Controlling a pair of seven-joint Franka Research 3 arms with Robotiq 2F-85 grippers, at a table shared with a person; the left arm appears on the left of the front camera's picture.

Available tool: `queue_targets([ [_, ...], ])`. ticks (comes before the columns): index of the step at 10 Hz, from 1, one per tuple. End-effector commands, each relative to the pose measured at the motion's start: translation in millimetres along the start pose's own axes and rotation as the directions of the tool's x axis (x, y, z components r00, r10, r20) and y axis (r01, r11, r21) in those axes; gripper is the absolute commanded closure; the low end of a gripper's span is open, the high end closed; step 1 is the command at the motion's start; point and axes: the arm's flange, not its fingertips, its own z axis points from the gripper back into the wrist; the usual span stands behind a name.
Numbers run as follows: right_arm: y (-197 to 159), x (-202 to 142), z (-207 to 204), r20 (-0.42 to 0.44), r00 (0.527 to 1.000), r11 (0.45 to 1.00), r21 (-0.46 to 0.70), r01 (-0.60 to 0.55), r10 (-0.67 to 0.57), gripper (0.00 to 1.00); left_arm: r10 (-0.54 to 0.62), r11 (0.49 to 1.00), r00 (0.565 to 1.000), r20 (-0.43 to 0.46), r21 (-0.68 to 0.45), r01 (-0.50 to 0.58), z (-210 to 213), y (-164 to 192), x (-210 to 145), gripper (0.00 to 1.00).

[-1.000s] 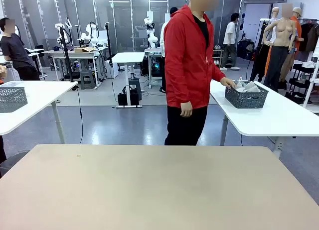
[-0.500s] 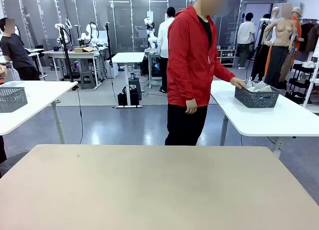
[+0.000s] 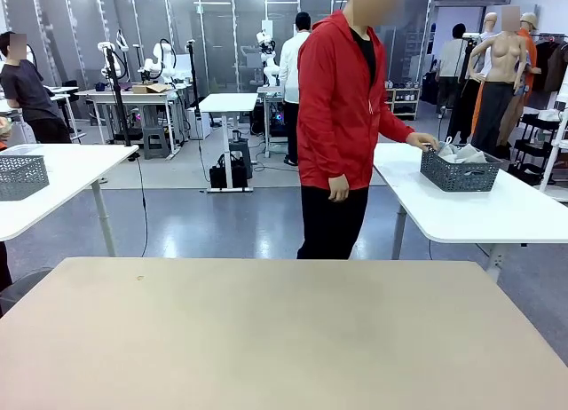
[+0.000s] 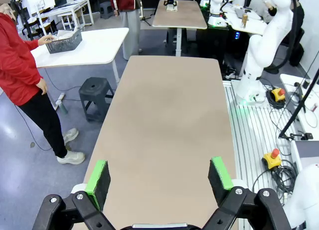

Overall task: Fold the towels and place them in the basket.
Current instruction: When a person lays out a Towel with hook on the table, fold it in half twice.

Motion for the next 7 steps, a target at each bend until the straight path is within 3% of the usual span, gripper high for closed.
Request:
queue_targets([
  [1,1.4,2.0,-0.7,0.01,1.0,1.0,0.003,-0.004,0.004,0.0,-0.002,1.0,1.0,0.002,-0.002,0.002,0.0,-0.4,0.5,0.0],
  [7,1.4,2.0,-0.7,0.01,1.0,1.0,0.003,-0.004,0.004,0.0,-0.002,1.0,1.0,0.002,-0.002,0.002,0.0,-0.4,0.5,0.0],
])
